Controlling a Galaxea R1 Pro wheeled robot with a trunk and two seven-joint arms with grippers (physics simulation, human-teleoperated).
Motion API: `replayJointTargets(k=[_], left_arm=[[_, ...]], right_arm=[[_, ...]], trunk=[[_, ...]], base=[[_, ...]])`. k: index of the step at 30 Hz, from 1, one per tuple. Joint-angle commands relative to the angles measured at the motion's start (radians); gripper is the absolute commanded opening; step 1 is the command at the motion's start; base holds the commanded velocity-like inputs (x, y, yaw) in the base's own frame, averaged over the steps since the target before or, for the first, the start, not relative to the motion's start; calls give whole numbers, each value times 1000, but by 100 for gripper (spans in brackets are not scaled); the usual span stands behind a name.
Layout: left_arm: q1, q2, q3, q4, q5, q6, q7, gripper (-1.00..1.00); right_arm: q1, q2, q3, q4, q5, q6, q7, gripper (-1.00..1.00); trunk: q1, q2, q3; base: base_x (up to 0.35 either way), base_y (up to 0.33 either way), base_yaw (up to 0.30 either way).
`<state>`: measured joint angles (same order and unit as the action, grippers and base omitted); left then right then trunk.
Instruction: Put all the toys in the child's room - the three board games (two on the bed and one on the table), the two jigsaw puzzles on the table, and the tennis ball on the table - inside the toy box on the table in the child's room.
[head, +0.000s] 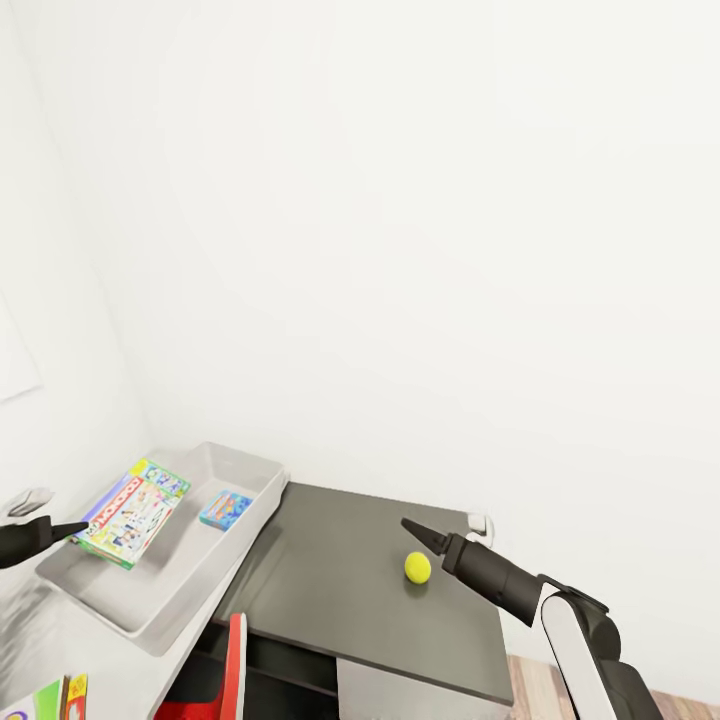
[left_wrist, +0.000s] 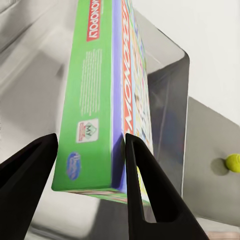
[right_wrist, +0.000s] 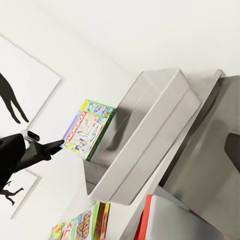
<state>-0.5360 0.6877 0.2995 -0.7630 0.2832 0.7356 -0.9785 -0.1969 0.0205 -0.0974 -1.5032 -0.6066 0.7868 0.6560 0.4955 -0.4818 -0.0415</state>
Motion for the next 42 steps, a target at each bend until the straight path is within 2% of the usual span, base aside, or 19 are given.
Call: replayJointTargets(k=[1, 12, 14, 18, 21, 30, 36, 42], left_arm=[[-1, 1, 0, -4, 2, 5, -2, -100], [-1, 11, -9, -23, -6, 5, -2, -100], [-1, 11, -9, -23, -23, 5, -2, -100], [0, 11, -9, -36, -78, -3, -5, -100], [0, 11, -10, -56, -96, -23, -8, -100], [2, 10, -16, -68, -105, -36, -9, -100], [2, 10, -67, -68, -107, -38, -8, -100], [2, 9, -89, -68, -106, -37, -9, -100]], right_arm=[[-1, 1, -2, 0, -1, 6, 3, 100], [-1, 1, -2, 0, -1, 6, 4, 100], [-1, 1, -2, 0, -1, 6, 3, 100], [-1, 1, -2, 0, -1, 6, 3, 100], [-1, 1, -2, 0, -1, 6, 2, 100], [-1, 1, -2, 1, -1, 6, 2, 100], [-1, 1, -2, 1, -1, 6, 2, 100], [-1, 1, -2, 1, -1, 6, 2, 100]], trunk=[[1, -2, -4], [1, -2, -22], [1, -2, -25], [1, -2, -32], [1, -2, -37], [1, -2, -51], [1, -2, -61], [1, -2, -71]], base=[[0, 0, 0], [0, 0, 0], [0, 0, 0], [0, 0, 0], [0, 0, 0], [0, 0, 0], [0, 0, 0], [0, 0, 0]])
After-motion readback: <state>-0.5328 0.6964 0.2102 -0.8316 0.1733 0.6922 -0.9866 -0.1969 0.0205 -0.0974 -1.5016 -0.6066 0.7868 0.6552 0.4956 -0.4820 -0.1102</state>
